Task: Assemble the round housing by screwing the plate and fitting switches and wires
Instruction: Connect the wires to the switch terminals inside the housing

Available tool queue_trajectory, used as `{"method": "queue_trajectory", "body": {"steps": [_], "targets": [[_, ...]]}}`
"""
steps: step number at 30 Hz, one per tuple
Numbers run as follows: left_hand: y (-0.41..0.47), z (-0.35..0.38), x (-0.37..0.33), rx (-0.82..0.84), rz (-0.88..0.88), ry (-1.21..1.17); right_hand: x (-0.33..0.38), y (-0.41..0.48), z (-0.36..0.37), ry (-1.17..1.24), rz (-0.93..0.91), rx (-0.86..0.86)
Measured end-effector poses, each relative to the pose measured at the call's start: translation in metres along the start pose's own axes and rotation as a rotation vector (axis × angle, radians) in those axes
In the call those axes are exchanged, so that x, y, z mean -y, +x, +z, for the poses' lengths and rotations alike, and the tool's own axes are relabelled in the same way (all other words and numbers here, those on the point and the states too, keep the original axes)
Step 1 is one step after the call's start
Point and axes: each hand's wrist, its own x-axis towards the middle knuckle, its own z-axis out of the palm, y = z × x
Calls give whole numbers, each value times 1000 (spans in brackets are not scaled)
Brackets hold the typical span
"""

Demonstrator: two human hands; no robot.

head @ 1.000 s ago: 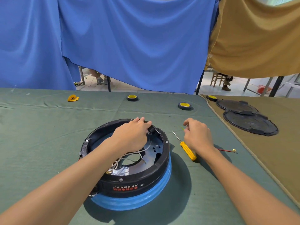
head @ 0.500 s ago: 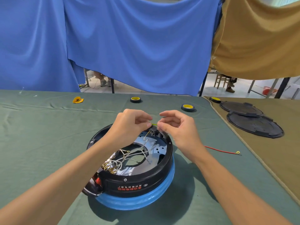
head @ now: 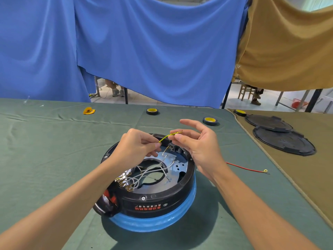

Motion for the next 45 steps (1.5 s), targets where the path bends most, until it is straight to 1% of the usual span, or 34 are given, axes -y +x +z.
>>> {"method": "queue_trajectory", "body": {"steps": [4,8,11,14,16,20,25,27,30,32,33,36,39,41,45], "targets": [[-2,0,0,-32,45,109,3,-2,0,-62,-13,-10],[-6,1,-6,-39,135,204,6,-3,2,-277,-92,-82],[-8,5,-14,-90,231,134,8,-5,4,-473,-188,-118],[-10,9,-23,-133,320,52,8,-7,6,-584,-246,-87],[-10,11,-26,-149,374,42,9,-7,8,-609,-235,-46],[-11,15,-27,-190,447,47,10,-7,10,-559,-172,11],[-11,20,-28,-290,517,178,8,-5,9,-517,-147,34],[-11,23,-28,-326,499,194,6,-3,8,-573,-142,44],[-9,22,-29,-361,353,102,0,4,5,-794,-203,-50],[-5,21,-29,-324,218,58,-3,14,0,-866,-219,-119],[-1,21,-28,-295,160,82,-5,18,-1,-877,-205,-135],[5,23,-25,-196,35,147,-16,25,-1,-905,-146,-119],[6,26,-20,-132,-11,152,-27,24,0,-923,-77,-87],[5,28,-19,-106,-20,200,-30,25,-3,-909,-40,-96],[6,31,-19,-123,-30,349,-32,26,-7,-908,-19,-120]]}}
